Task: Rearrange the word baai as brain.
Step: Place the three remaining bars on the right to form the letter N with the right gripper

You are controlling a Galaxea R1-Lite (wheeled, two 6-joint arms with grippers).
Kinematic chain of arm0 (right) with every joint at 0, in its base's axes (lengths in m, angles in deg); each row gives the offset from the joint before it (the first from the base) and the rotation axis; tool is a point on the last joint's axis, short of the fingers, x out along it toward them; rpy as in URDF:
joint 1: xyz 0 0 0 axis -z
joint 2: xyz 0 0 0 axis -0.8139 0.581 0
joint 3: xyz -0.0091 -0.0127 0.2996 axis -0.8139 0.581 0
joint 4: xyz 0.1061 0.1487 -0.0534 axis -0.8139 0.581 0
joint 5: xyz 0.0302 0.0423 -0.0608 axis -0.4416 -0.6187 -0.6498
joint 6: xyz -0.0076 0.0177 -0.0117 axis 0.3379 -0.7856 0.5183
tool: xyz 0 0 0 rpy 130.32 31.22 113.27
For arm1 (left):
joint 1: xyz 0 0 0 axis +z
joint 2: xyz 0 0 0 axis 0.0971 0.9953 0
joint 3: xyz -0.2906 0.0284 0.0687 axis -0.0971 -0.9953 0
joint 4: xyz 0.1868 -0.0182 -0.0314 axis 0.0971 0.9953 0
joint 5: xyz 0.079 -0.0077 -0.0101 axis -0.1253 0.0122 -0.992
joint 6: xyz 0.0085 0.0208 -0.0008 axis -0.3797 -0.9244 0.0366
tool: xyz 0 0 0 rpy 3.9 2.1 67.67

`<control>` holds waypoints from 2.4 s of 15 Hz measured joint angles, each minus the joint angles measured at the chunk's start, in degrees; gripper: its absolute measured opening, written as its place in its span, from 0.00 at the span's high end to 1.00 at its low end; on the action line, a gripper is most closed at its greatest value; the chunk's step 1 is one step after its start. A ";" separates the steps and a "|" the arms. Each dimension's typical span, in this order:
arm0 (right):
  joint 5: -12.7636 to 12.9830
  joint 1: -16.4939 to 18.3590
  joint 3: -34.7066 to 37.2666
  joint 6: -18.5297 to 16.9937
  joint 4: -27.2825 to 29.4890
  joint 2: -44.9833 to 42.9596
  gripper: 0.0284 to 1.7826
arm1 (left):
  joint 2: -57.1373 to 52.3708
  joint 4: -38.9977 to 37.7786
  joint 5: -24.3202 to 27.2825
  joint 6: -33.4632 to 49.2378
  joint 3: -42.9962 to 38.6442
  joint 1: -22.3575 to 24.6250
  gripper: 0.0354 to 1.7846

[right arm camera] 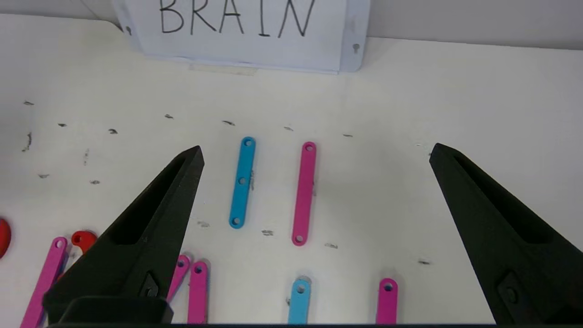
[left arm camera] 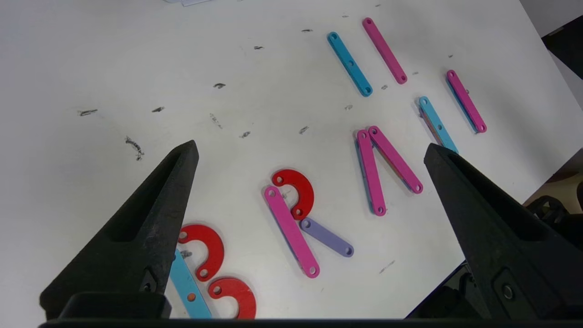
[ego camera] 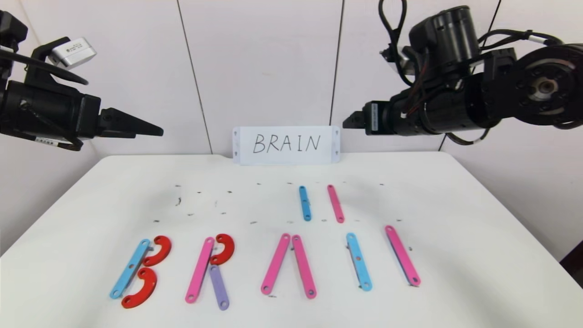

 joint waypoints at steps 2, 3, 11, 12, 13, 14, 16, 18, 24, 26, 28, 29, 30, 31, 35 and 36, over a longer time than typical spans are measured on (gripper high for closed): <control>-0.13 -1.82 -3.78 0.02 0.00 3.80 0.02 | 0.00 0.00 -0.01 -0.02 0.00 0.00 0.03; -0.11 -2.62 -5.38 0.05 -0.05 5.78 0.02 | 0.00 0.00 0.00 -0.02 0.00 0.00 0.03; 0.74 -6.19 -10.40 -0.76 -0.62 19.94 0.02 | 0.00 0.00 0.02 -0.02 0.00 0.00 0.03; 0.77 -6.42 -10.45 -0.80 -0.63 21.16 0.02 | 0.00 0.00 0.02 -0.02 0.00 0.00 0.03; 0.83 -6.67 -10.50 -0.89 -0.66 22.37 0.02 | 0.00 0.02 0.02 -0.02 0.00 0.00 0.03; 0.85 -6.89 -10.50 -0.91 -0.71 23.42 0.02 | 0.00 0.00 0.02 -0.02 0.00 0.00 0.03; 0.85 -7.33 -10.51 -0.94 -0.85 25.16 0.02 | 0.00 0.00 0.05 0.00 -0.01 0.00 0.03; 0.83 -7.72 -10.73 -0.95 -0.93 26.62 0.02 | 0.00 0.00 0.05 -0.02 -0.01 0.00 0.03; 0.88 -8.35 -12.24 -2.05 -0.83 30.92 0.02 | 0.00 0.00 0.10 0.00 0.00 -0.05 0.03; 0.88 -8.46 -12.26 -2.02 -0.77 31.61 0.02 | 0.00 0.00 0.10 0.00 0.00 -0.02 0.03; 0.88 -8.51 -12.26 -2.02 -0.77 32.13 0.06 | 0.00 0.00 0.13 -0.02 0.00 -0.07 0.03; 0.88 -8.51 -12.26 -2.05 -0.74 32.35 0.09 | 0.00 0.00 0.13 0.00 0.00 -0.07 0.03; 0.88 -8.51 -12.26 -2.05 -0.74 32.60 0.15 | 0.00 0.00 0.13 0.00 0.00 -0.09 0.03; 0.89 -8.51 -12.26 -2.05 -0.74 32.79 0.22 | 0.00 0.00 0.13 0.00 0.00 -0.09 0.03; 0.88 -8.51 -12.32 -2.05 -0.83 33.01 0.61 | -0.02 0.00 0.16 -0.02 0.00 -0.09 0.03; 0.88 -8.51 -12.35 -2.05 -0.85 33.05 0.71 | -0.02 0.00 0.13 -0.02 0.00 -0.09 0.03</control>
